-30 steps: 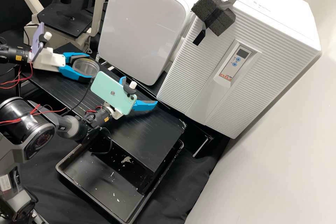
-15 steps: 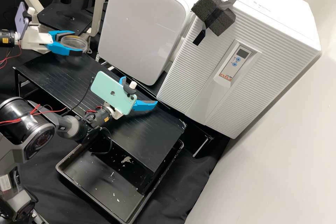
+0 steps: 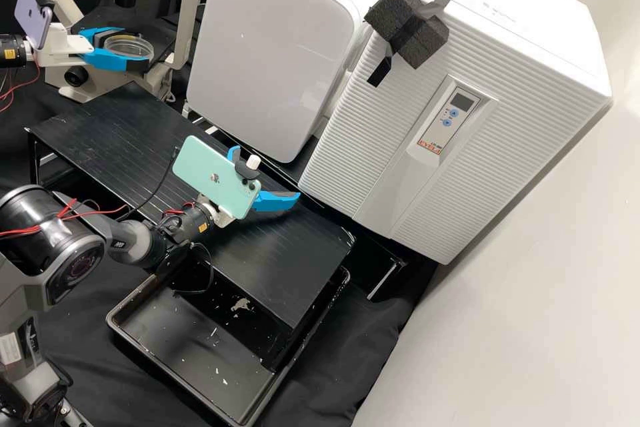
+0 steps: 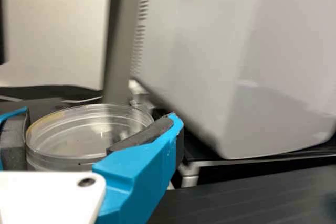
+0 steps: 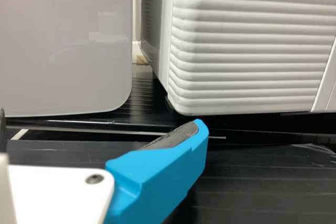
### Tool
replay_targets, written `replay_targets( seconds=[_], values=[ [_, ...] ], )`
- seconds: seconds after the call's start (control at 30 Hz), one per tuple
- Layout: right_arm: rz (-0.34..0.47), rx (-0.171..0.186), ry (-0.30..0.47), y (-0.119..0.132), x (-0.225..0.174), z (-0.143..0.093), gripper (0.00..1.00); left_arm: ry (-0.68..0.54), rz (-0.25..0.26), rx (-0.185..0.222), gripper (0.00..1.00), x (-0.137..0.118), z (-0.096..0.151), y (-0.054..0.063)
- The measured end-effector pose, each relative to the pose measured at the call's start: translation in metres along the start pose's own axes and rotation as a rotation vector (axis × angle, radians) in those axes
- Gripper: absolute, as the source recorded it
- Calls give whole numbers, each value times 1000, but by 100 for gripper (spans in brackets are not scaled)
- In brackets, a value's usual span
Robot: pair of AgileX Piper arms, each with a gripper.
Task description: Place the petri dish on the microscope
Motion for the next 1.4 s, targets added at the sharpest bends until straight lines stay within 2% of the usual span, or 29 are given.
replay_targets(
  seconds=[0.27, 0.47, 0.53, 0.67, 0.8, 1.13, 1.17, 1.4],
  values=[
    [0, 0, 0, 0, 0, 0, 100, 121, 1, 36, 0, 17, -28, 10],
    [0, 0, 0, 0, 0, 0, 100, 159, -2, 49, 0, 29, -38, 11],
    [0, 0, 0, 0, 0, 0, 100, 158, -5, 67, 0, 32, -39, 10],
    [0, 0, 0, 0, 0, 0, 100, 190, 7, 68, 0, 40, -45, 9],
    [0, 0, 0, 0, 0, 0, 100, 211, 21, 96, 0, 46, -51, 10],
    [0, 0, 0, 0, 0, 0, 100, 247, 40, 75, 0, 45, -61, 14],
    [0, 0, 0, 0, 0, 0, 100, 247, 40, 77, 100, 45, -61, 14],
    [0, 0, 0, 0, 0, 0, 100, 250, 38, 79, 100, 45, -62, 13]
  ],
)
